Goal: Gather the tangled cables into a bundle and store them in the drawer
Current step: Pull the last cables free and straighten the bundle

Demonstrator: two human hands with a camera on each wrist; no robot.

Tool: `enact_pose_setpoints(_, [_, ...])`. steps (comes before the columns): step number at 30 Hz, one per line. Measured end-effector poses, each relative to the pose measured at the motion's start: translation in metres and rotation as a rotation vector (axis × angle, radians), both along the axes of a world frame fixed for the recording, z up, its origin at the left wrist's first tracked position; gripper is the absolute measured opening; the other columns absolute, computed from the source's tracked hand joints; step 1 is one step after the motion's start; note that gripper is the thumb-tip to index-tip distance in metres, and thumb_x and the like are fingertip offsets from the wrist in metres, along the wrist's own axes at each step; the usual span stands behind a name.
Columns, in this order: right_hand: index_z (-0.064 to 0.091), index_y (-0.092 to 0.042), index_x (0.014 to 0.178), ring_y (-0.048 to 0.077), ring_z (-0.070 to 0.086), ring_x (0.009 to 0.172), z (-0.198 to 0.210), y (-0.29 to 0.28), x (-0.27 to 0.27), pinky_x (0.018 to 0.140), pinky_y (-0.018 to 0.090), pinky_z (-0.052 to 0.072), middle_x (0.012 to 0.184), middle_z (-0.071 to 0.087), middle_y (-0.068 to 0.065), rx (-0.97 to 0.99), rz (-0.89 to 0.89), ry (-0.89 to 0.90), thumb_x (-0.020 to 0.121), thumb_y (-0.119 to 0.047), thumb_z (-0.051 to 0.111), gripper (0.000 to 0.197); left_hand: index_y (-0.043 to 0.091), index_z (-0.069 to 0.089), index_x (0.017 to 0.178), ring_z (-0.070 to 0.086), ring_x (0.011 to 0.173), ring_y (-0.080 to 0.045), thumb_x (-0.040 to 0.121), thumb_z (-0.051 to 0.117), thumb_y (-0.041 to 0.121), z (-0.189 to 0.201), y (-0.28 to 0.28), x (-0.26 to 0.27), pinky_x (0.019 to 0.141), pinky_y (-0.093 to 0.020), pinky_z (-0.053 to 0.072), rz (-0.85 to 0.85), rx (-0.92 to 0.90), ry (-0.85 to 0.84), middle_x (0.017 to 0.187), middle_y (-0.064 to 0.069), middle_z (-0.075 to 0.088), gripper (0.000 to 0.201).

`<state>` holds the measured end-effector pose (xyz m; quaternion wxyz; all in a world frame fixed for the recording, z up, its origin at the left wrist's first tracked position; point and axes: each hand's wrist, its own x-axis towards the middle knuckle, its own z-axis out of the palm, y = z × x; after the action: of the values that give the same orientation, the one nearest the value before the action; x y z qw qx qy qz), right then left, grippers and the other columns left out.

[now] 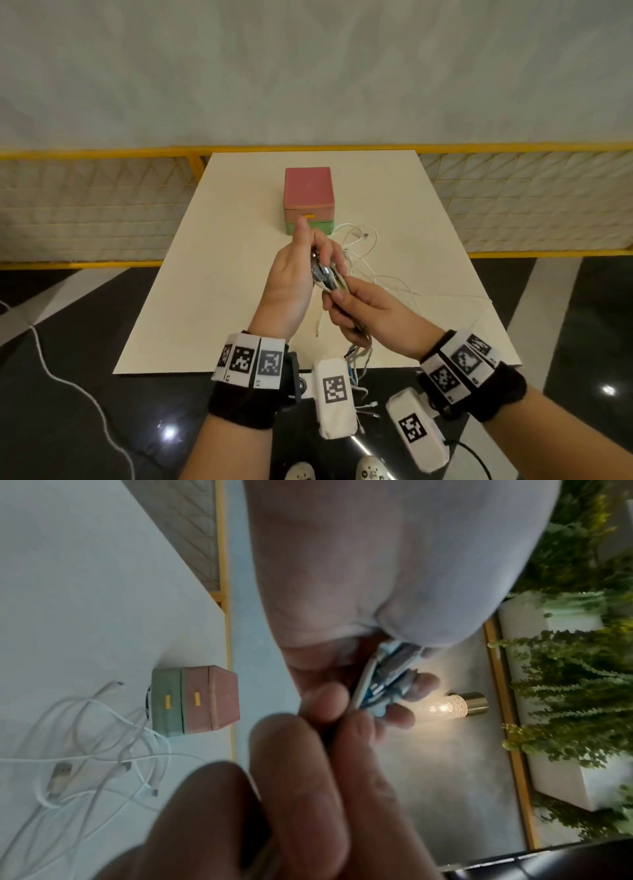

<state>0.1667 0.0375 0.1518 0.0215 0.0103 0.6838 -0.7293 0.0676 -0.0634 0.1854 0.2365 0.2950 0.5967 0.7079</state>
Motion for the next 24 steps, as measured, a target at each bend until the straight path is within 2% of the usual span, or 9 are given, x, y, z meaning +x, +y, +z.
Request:
enact_pose_setpoints(3, [0.049, -0.013, 0.093, 0.011, 0.027, 0.045, 0.003, 0.001, -0.001, 0.043, 0.025, 0.021, 0.062, 0.036, -0.004, -0.012, -0.013, -0.003, 0.098, -0.026, 0.033, 0.021, 0.009, 0.05, 0.068, 0.055, 0.054, -0.025, 0.105, 0.024, 0.036, 0.006, 0.006, 0.003, 0.045, -0.025, 0.043, 0.07, -0.013, 0.039, 0.056, 0.0, 0.06, 0.053])
enact_pose_setpoints(6, [0.047, -0.013, 0.088, 0.005, 0.027, 0.044, 0.006, 0.001, -0.003, 0.04, 0.013, 0.025, 0.061, 0.039, -0.009, 0.009, -0.097, 0.018, 0.102, -0.021, 0.032, 0.022, 0.026, 0.058, 0.113, 0.066, 0.059, -0.026, 0.092, 0.037, 0.057, 0.007, 0.011, 0.0, 0.048, -0.028, 0.052, 0.105, 0.125, -0.109, 0.073, -0.007, 0.07, 0.043])
enact_pose_setpoints(9, [0.045, -0.014, 0.086, 0.002, 0.028, 0.043, 0.012, 0.006, -0.007, 0.039, 0.012, 0.026, 0.056, 0.043, -0.014, 0.013, -0.204, 0.061, 0.102, -0.017, 0.031, 0.022, 0.041, 0.035, 0.138, 0.07, 0.097, -0.033, 0.061, 0.064, 0.077, -0.004, 0.011, -0.006, 0.076, -0.039, 0.057, 0.002, 0.204, -0.359, 0.108, -0.013, 0.073, 0.089])
enact_pose_setpoints(11, [0.045, -0.013, 0.086, 0.002, 0.028, 0.043, 0.017, 0.01, -0.009, 0.039, 0.013, 0.026, 0.056, 0.043, -0.015, 0.003, -0.233, 0.097, 0.101, -0.016, 0.03, 0.021, 0.038, 0.023, 0.145, 0.067, 0.104, -0.033, 0.051, 0.083, 0.067, -0.01, 0.011, -0.009, 0.079, -0.039, 0.056, -0.059, 0.214, -0.379, 0.122, -0.017, 0.067, 0.114])
enact_pose_setpoints(14, [0.043, -0.011, 0.085, 0.006, 0.025, 0.046, 0.022, 0.011, -0.013, 0.041, 0.017, 0.023, 0.06, 0.039, -0.013, -0.018, -0.268, 0.184, 0.102, -0.017, 0.029, 0.023, 0.02, 0.018, 0.152, 0.059, 0.113, -0.039, 0.049, 0.088, 0.062, -0.011, 0.015, -0.013, 0.084, -0.043, 0.058, -0.061, 0.291, -0.578, 0.14, -0.025, 0.051, 0.132])
enact_pose_setpoints(17, [0.045, -0.013, 0.088, 0.008, 0.023, 0.046, 0.023, 0.009, -0.019, 0.041, 0.017, 0.023, 0.06, 0.034, -0.009, -0.034, -0.292, 0.237, 0.1, -0.02, 0.03, 0.021, 0.01, 0.041, 0.144, 0.061, 0.113, -0.031, 0.059, 0.082, 0.063, -0.007, 0.016, -0.01, 0.091, -0.041, 0.054, -0.09, 0.215, -0.47, 0.132, -0.019, 0.057, 0.108])
enact_pose_setpoints(20, [0.048, -0.006, 0.1, 0.004, 0.028, 0.046, 0.018, 0.002, -0.023, 0.042, 0.016, 0.027, 0.056, 0.037, -0.012, 0.123, -0.183, 0.168, 0.101, -0.014, 0.031, 0.019, 0.008, 0.071, 0.108, 0.069, 0.105, -0.014, 0.074, 0.07, 0.054, 0.005, 0.015, 0.002, 0.082, -0.032, 0.054, -0.082, -0.029, -0.216, 0.112, -0.006, 0.073, 0.057])
enact_pose_setpoints(22, [0.044, 0.001, 0.108, 0.003, 0.033, 0.049, 0.015, -0.001, -0.024, 0.046, 0.019, 0.031, 0.058, 0.041, -0.015, 0.192, -0.101, 0.109, 0.101, -0.012, 0.03, 0.02, 0.006, 0.072, 0.089, 0.072, 0.083, -0.004, 0.082, 0.057, 0.055, 0.01, 0.012, 0.006, 0.063, -0.021, 0.051, 0.002, -0.153, -0.128, 0.093, 0.002, 0.077, 0.052])
enact_pose_setpoints(24, [0.041, 0.004, 0.115, 0.006, 0.042, 0.054, 0.013, 0.001, -0.025, 0.053, 0.026, 0.042, 0.066, 0.046, -0.008, 0.339, -0.033, 0.099, 0.101, -0.013, 0.031, 0.024, 0.01, 0.067, 0.065, 0.073, 0.077, -0.007, 0.081, 0.048, 0.063, 0.01, 0.007, 0.0, 0.059, -0.024, 0.053, 0.087, -0.206, -0.038, 0.083, 0.003, 0.077, 0.058])
